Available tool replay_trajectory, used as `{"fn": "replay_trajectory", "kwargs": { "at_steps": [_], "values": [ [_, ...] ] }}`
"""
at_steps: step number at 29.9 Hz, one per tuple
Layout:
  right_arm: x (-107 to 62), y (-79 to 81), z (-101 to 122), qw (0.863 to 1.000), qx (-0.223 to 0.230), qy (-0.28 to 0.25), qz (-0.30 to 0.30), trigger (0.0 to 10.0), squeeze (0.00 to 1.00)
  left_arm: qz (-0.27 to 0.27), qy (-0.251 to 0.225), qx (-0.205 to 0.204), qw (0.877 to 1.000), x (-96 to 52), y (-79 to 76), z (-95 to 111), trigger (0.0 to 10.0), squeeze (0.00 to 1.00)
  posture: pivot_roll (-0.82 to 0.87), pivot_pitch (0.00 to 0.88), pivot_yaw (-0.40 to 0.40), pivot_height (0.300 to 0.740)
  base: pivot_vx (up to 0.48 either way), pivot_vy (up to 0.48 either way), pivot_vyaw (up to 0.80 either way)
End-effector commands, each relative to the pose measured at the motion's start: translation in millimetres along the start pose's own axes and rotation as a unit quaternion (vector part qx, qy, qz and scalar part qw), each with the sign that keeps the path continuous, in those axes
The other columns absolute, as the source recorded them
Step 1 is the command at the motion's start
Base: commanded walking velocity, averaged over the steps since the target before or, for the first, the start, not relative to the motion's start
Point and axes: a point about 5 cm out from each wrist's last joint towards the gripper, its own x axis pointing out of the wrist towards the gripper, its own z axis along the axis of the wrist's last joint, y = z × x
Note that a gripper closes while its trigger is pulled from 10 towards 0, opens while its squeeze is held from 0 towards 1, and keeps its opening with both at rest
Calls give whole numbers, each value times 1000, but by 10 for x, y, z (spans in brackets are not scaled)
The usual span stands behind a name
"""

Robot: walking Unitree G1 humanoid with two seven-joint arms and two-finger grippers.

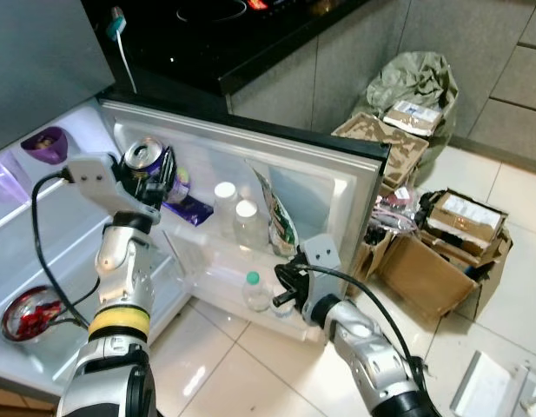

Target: Restocking fridge

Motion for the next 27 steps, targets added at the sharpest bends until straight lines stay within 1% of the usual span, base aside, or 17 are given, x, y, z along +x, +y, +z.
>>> {"fn": "replay_trajectory", "kwargs": {
  "at_steps": [1,3,4,7,12,17,21,27],
  "values": [
    [-51,-9,-65,1000,18,9,-8,10000,0,-8,29,8,1000,-7,26,-62,10000,0,-101,224,73,740,0,0,0],
    [-71,2,-74,1000,17,10,-10,10000,0,-11,43,14,999,38,19,-77,10000,0,-107,230,79,740,0,0,0],
    [-71,2,-74,1000,17,10,-10,10000,0,-11,43,14,999,38,19,-77,10000,0,-107,230,79,740,0,0,0],
    [-75,33,-66,1000,23,6,-13,10000,0,0,54,21,998,58,50,-88,10000,0,-110,235,85,740,0,0,0],
    [-76,74,-4,999,31,-4,-23,10000,0,35,81,53,995,122,106,-101,10000,0,-112,253,87,740,0,0,0],
    [-112,94,50,999,37,-15,-25,10000,0,42,92,69,992,173,123,-96,10000,0,-122,265,85,740,0,0,0],
    [-135,91,68,999,39,-18,-29,10000,0,46,101,61,992,175,114,-130,10000,0,-123,268,85,740,0,0,0],
    [-160,72,127,998,38,-29,-44,10000,0,37,105,39,993,197,1,-202,10000,0,-133,276,85,740,0,0,0]
  ]
}}
